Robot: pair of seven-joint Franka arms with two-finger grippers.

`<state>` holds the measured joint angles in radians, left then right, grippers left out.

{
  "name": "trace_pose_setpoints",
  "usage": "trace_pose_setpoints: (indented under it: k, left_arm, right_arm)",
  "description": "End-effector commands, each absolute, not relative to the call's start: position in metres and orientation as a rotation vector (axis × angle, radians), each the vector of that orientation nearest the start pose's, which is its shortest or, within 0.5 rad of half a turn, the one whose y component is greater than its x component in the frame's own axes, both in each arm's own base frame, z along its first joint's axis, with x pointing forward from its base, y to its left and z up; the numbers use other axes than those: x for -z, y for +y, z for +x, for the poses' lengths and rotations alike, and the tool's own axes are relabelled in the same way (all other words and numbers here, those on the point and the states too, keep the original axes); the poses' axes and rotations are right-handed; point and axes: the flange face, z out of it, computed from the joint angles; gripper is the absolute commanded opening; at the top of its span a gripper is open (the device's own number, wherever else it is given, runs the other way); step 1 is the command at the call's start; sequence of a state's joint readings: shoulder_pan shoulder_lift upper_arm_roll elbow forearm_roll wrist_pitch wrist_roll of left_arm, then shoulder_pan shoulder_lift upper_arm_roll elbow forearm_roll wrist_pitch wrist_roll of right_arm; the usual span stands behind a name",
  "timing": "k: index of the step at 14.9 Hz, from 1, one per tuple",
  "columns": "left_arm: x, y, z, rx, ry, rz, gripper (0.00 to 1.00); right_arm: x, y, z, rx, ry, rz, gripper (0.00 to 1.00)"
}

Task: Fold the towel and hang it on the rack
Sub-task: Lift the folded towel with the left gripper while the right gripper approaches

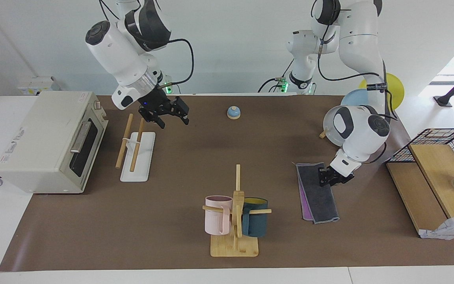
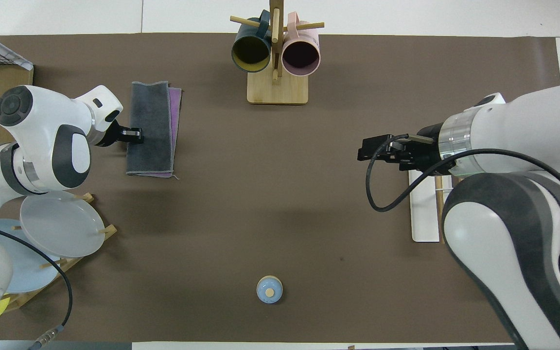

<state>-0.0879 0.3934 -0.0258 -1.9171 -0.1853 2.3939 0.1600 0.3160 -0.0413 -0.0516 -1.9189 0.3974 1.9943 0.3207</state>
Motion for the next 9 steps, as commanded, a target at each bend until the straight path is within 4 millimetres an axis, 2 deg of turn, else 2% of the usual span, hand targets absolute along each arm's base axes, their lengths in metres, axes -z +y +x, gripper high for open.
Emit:
trace_pose_setpoints:
  k: [1,5,7,9]
  left_arm:
    - [-0.288,-0.076,0.618,0.091,0.225,-3.285,0.00]
    - [-0.293,-0.075,0.623,0.100,0.163,-3.292,0.00]
    - [-0.315,-0.080,0.634,0.082,0.062,-3.307,0.00]
    - [-0.349,-0.084,0.647,0.029,-0.073,-3.322,0.00]
  right_arm:
    - [-0.523,0.183,0.532,-0.009,0.382,-2.697,1.00]
    - [-0.523,0.181,0.535,-0.025,0.431,-2.635,1.00]
    - [-0.524,0.181,0.537,-0.014,0.470,-2.620,1.00]
    - [-0.525,0.183,0.537,-0.011,0.491,-2.614,1.00]
